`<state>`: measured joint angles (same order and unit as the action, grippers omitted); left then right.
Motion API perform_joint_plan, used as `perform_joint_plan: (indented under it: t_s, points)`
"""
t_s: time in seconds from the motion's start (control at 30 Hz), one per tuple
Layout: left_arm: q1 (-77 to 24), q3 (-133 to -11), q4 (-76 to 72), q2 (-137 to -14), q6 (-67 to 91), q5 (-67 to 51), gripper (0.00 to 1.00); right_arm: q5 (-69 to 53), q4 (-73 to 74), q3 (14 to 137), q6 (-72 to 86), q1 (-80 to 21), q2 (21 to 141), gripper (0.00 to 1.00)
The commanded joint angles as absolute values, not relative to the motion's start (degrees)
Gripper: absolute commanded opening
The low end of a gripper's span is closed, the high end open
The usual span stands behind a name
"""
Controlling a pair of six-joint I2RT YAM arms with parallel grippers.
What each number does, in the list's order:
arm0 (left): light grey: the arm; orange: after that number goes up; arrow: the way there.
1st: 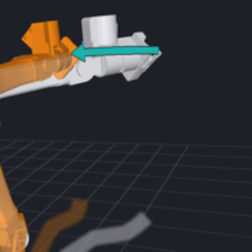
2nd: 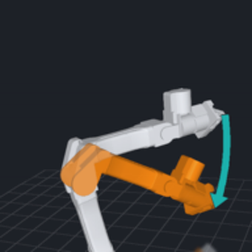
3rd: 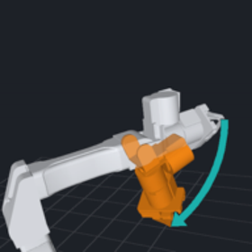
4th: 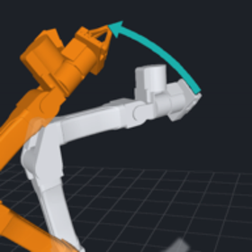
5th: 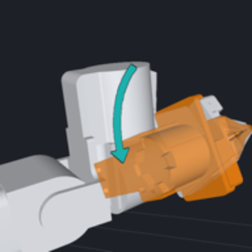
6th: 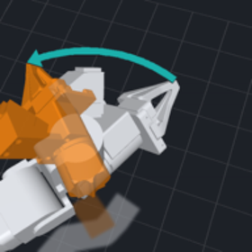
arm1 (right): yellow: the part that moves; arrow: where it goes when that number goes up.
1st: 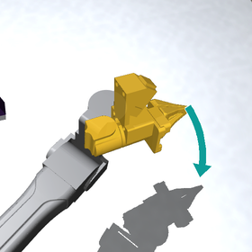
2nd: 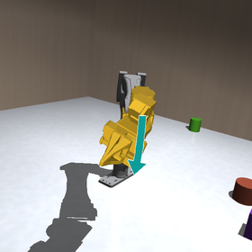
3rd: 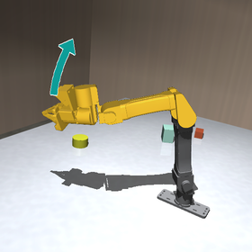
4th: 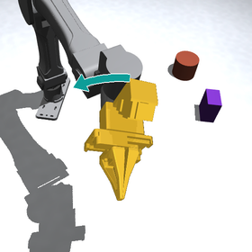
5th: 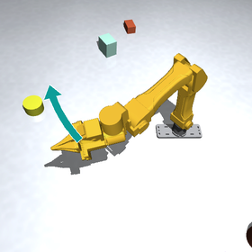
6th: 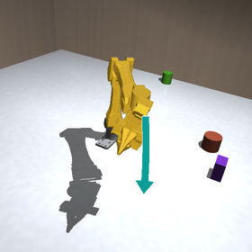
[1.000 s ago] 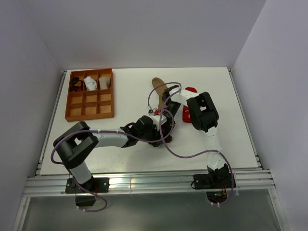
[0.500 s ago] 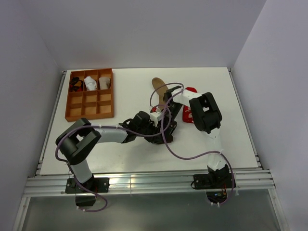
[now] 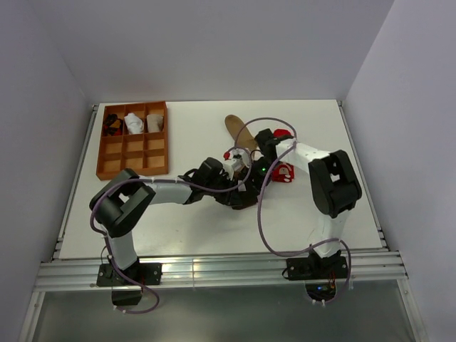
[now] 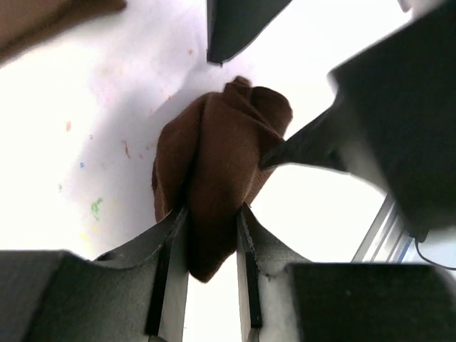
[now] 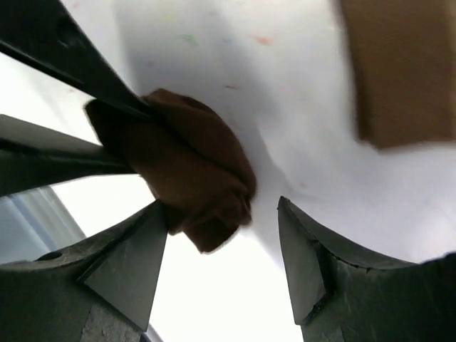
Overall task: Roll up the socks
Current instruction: Roll the sock at the center of the board.
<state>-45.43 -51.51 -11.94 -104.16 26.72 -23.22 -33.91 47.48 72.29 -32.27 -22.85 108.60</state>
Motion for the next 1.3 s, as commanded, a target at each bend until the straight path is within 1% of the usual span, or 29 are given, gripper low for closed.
perform_joint_plan:
  t_s: [0.0, 0.17, 0.2, 0.37, 0.57, 0.63, 0.7, 0.77, 0.87, 1.07, 1.27]
  points:
    - [-43.9, -51.6, -1.1, -107.4, 29.3, -23.2, 0.00, -32.2, 38.1, 69.2, -34.8, -20.0, 100.7, 0.68]
    - [-43.3, -53.3, 1.4, -109.0, 30.3, -25.2, 0.00, -34.0, 34.3, 63.6, -35.0, -16.1, 95.1, 0.69]
    - [-43.2, -53.3, 1.7, -109.3, 30.4, -25.8, 0.00, -34.4, 34.1, 63.3, -35.0, -15.6, 94.1, 0.71]
    - [-42.5, -54.8, 3.9, -110.7, 31.4, -27.5, 0.00, -37.5, 36.8, 62.0, -38.5, -14.1, 92.2, 0.70]
    - [-41.5, -58.3, 9.3, -111.3, 31.7, -29.4, 0.00, -36.0, 30.4, 51.7, -46.8, -15.2, 81.0, 0.71]
    - [-41.0, -59.8, 13.0, -112.0, 31.7, -30.8, 0.00, -33.6, 25.6, 48.4, -48.8, -17.4, 76.6, 0.72]
    - [-40.8, -62.3, 16.8, -113.3, 31.5, -31.7, 0.00, -30.6, 22.1, 43.7, -49.4, -19.2, 72.2, 0.76]
    - [-40.3, -64.7, 18.8, -114.5, 31.3, -33.7, 0.00, -29.1, 19.4, 41.1, -49.8, -22.4, 69.5, 0.77]
    - [-38.9, -67.0, 21.0, -115.9, 31.6, -37.4, 0.00, -26.1, 16.3, 38.2, -50.1, -27.2, 67.9, 0.77]
    - [-38.1, -70.3, 24.9, -118.2, 29.9, -40.4, 0.00, -19.0, 8.0, 31.4, -51.9, -35.8, 65.4, 0.78]
    - [-37.9, -71.5, 26.3, -120.1, 28.6, -42.4, 0.00, -14.4, 1.9, 27.2, -54.9, -40.2, 64.7, 0.79]
